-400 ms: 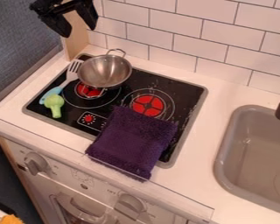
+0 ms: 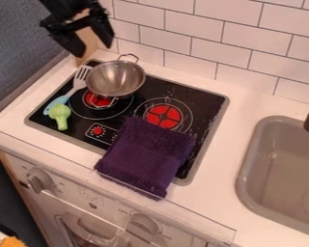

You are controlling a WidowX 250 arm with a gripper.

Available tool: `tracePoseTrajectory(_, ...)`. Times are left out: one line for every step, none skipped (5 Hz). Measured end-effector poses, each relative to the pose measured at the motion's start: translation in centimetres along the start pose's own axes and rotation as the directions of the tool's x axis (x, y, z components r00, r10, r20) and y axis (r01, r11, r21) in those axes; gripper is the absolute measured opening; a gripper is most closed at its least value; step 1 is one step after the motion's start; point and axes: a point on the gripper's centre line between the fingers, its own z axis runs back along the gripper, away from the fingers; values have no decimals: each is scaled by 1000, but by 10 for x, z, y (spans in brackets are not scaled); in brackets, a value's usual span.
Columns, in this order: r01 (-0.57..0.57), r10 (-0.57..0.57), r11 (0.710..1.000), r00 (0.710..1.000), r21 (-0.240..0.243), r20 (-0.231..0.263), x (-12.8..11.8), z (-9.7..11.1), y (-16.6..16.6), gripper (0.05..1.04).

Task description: Move the purple cloth to the upper right corner of right burner

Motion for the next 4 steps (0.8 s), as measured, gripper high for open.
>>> tracePoseTrajectory(8,-8,1000,1000,-8,2,-12,4,-18,1001)
tracePoseTrajectory(38,-38,999,999,-11,6,-39,6,-39,1001)
tracePoseTrajectory(121,-121,993,992,14,-24,-74,-12,-54,1001)
tracePoseTrajectory(189,-188,982,980,15,-61,-106,-38,-59,1001)
